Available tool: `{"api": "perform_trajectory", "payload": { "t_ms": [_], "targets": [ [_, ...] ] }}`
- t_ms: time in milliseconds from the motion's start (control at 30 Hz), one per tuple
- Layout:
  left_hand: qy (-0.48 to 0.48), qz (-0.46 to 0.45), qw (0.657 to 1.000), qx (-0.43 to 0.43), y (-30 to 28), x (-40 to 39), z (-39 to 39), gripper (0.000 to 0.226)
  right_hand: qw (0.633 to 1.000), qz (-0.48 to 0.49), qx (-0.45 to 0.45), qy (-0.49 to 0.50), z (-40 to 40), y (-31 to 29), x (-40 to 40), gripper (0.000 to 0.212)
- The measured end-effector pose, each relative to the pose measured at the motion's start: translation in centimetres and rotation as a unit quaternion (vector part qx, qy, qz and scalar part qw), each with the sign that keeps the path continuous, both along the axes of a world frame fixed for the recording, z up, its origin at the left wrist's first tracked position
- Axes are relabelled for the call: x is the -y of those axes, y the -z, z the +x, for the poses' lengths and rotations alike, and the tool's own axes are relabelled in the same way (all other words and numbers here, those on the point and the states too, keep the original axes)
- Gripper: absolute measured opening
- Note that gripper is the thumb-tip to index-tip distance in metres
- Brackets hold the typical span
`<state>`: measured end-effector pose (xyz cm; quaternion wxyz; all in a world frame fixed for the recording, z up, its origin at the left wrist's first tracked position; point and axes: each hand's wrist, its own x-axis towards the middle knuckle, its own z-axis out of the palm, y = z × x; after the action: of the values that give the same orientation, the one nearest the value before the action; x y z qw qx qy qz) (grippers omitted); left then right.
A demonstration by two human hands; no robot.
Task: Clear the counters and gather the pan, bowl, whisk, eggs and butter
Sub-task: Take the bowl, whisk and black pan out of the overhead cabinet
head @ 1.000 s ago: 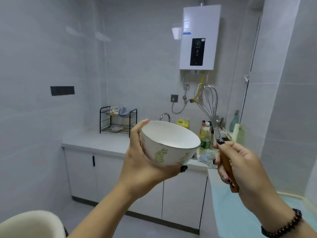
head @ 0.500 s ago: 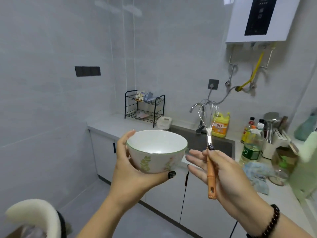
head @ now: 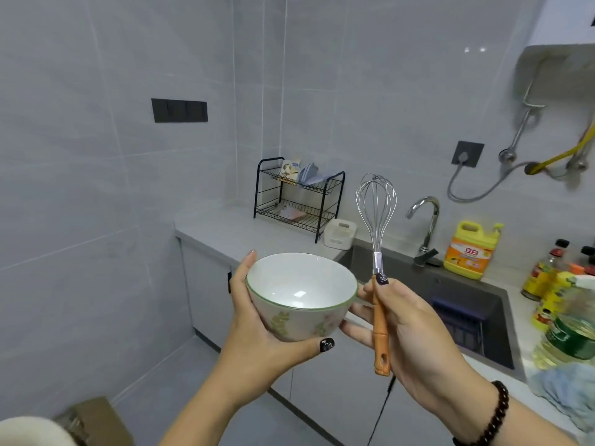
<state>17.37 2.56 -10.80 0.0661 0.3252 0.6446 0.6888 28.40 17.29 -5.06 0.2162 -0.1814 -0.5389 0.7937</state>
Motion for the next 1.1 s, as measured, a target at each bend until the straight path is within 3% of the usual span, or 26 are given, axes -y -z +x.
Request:
{"api": "perform_trajectory", "payload": {
  "t_ms": [367,500,767,867,1100],
  "targets": [
    [-0.046,-0.081,0.995,0.023,2.9,-2.8,-18.3,0.122,0.998,-0.020,0.053,0.012,-19.1,3.6,-2.7,0.027],
    [-0.045,-0.125,0.990,0.047,4.1,-4.4,-23.2,0.134,0.995,-0.027,0.091,0.012,-24.1,5.5,-4.6,0.023],
    [-0.072,-0.163,0.982,0.056,5.6,-11.1,-35.3,0.137,0.995,-0.028,0.100,-0.010,-36.9,8.4,-12.3,0.024],
    [-0.065,-0.217,0.973,0.043,4.6,-13.5,-40.2,0.148,0.994,-0.035,0.104,-0.008,-41.6,8.2,-15.3,0.025],
    [-0.048,-0.316,0.947,0.021,5.0,-17.4,-49.4,0.141,0.989,0.005,0.132,-0.063,-51.4,9.2,-19.5,0.028]
  ]
}}
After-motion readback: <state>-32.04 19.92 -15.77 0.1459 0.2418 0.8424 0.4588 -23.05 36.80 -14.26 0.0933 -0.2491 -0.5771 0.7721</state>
